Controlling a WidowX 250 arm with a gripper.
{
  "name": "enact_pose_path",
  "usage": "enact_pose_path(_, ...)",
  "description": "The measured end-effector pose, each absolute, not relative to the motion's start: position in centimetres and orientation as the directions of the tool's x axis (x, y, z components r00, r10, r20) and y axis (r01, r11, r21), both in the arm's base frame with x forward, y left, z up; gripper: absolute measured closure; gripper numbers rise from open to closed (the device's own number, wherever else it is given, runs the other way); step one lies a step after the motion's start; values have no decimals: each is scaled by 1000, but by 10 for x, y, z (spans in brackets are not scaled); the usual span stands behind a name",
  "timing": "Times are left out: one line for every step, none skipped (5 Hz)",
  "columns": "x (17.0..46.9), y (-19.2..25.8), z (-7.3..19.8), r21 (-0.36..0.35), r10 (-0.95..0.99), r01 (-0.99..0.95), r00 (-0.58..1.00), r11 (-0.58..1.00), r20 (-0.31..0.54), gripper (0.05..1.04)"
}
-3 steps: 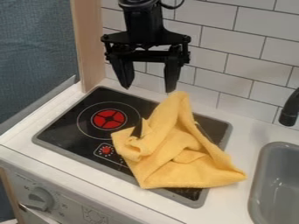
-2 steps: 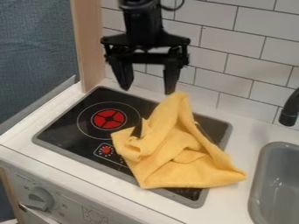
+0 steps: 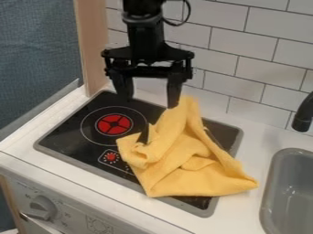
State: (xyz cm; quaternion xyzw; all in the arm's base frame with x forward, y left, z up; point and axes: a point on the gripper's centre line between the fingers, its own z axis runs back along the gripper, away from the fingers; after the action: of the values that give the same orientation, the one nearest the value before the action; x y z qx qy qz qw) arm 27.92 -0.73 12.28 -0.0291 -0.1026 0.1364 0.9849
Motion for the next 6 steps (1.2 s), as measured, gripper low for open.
enact_pose_path(284, 2, 101, -10, 297, -300, 940, 954, 166, 85)
enact_pose_path(289, 4, 86, 30, 293, -301, 943, 953, 156, 85)
enact_pose_path(288, 6, 68, 63, 298, -306, 948, 950, 110, 85)
enact_pose_path(287, 6, 59, 87, 295, -303, 951, 949, 90, 85)
enact_pose_path(291, 6, 56, 101, 301, -309, 949, 946, 90, 85)
enact_pose_path(291, 6, 48, 115, 305, -313, 949, 943, 77, 151)
